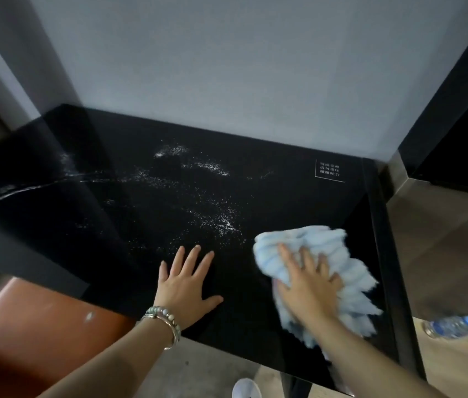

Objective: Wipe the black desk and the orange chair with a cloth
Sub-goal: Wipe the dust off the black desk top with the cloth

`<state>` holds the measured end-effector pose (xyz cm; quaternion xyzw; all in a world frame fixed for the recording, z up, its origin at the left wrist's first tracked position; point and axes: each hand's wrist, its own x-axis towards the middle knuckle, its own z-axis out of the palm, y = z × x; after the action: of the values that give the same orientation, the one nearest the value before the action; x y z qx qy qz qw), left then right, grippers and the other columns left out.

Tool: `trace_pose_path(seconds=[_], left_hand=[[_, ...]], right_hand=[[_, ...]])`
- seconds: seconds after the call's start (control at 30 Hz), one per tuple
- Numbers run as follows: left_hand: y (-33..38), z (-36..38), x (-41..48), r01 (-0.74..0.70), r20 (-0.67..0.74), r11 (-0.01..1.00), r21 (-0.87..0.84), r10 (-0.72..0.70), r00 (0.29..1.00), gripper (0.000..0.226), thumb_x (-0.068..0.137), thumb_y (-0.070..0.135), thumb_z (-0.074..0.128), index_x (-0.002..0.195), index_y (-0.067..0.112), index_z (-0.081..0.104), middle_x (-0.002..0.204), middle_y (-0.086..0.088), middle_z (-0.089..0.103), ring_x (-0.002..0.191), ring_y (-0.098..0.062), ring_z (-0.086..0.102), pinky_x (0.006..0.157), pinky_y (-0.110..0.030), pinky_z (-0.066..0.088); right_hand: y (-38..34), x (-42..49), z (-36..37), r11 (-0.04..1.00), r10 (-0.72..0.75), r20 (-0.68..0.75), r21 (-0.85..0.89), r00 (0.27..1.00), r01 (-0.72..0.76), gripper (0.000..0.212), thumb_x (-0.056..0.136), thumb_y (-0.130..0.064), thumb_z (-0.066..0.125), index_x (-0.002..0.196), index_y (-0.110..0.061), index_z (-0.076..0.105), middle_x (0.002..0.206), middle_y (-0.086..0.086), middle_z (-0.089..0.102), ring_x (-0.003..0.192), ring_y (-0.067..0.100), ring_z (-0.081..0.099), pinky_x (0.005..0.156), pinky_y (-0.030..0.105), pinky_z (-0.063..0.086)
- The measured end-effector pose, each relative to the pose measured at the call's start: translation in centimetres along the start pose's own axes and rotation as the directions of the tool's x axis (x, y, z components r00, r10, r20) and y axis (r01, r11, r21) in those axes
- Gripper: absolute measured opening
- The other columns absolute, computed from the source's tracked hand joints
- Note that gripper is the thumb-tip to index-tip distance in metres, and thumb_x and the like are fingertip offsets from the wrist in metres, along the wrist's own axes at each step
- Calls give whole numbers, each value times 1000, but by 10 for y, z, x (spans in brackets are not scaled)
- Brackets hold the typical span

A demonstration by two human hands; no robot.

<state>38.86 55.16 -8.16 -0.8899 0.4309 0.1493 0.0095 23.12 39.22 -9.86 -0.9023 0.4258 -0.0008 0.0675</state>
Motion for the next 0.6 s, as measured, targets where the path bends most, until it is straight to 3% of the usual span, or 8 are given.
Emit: trace_pose_path(seconds=[0.07, 0.13, 0.23, 0.3, 0.37, 0.47, 0.53, 0.6], left_hand=[[0, -4, 8, 74, 47, 997, -22, -73, 996, 104, 74, 71, 53, 147, 35, -12, 156, 6, -19, 143, -27, -20, 112, -59, 4], [3, -11, 15, 98, 103, 995, 35, -101, 990, 113, 68, 74, 56, 146, 34, -17, 155, 4, -22, 142, -29, -22, 109, -63, 4], [5, -21, 26, 116, 140, 991, 68, -125, 982, 119, 66, 74, 60, 145, 33, -19, 155, 2, -24, 141, -31, -24, 108, -66, 4], [3, -23, 36, 178, 146, 984, 14, -178, 973, 121, 64, 74, 61, 145, 34, -18, 154, 3, -24, 141, -32, -24, 108, -67, 3], [1, -25, 48, 236, 150, 971, -24, -230, 962, 122, 62, 75, 61, 146, 34, -18, 154, 3, -24, 140, -31, -25, 108, -68, 2], [0, -26, 64, 300, 185, 950, -89, -281, 942, 125, 60, 76, 63, 145, 36, -19, 154, 3, -25, 141, -31, -24, 107, -68, 4], [0, -27, 73, 348, 218, 929, -126, -316, 923, 127, 57, 75, 66, 145, 37, -19, 155, 2, -22, 142, -30, -19, 109, -66, 9], [0, -28, 77, 374, 259, 920, -118, -335, 906, 129, 55, 75, 67, 145, 38, -17, 156, 1, -18, 144, -29, -15, 109, -65, 14]], right_hand=[[-17, -11, 7, 965, -258, 115, -23, 959, 263, 53, 71, -55, 40, 123, -49, 46, 132, -2, 57, 114, 36, 56, 77, 55, 50], [-5, 7, 4, 944, -312, 67, -88, 948, 317, 50, 78, -50, 41, 127, -49, 42, 142, -5, 45, 125, 34, 47, 86, 55, 45], [40, 60, -11, 992, 116, 114, 28, 987, -120, 53, 95, -45, 35, 145, -45, 16, 158, -6, 2, 143, 32, 7, 108, 57, 22], [53, 81, -21, 913, 380, 90, 126, 921, -389, 54, 95, -49, 29, 146, -42, 13, 158, -4, 0, 142, 33, 5, 107, 59, 21], [39, 79, -22, 912, 404, 60, 49, 913, -407, 56, 93, -54, 24, 146, -39, 14, 157, -3, 5, 142, 33, 7, 107, 59, 21], [-1, 50, -3, 999, 3, 48, 51, 999, -5, 53, 89, -63, 25, 138, -44, 38, 156, -5, 22, 142, 32, 20, 103, 57, 25], [-7, 42, 5, 953, -302, 12, 24, 953, 302, 48, 83, -63, 32, 111, -43, 64, 138, -4, 53, 125, 30, 50, 87, 58, 43], [8, 63, 5, 926, -379, -13, 0, 925, 379, 40, 83, -59, 36, 103, -42, 66, 132, -7, 58, 117, 28, 58, 80, 54, 49]])
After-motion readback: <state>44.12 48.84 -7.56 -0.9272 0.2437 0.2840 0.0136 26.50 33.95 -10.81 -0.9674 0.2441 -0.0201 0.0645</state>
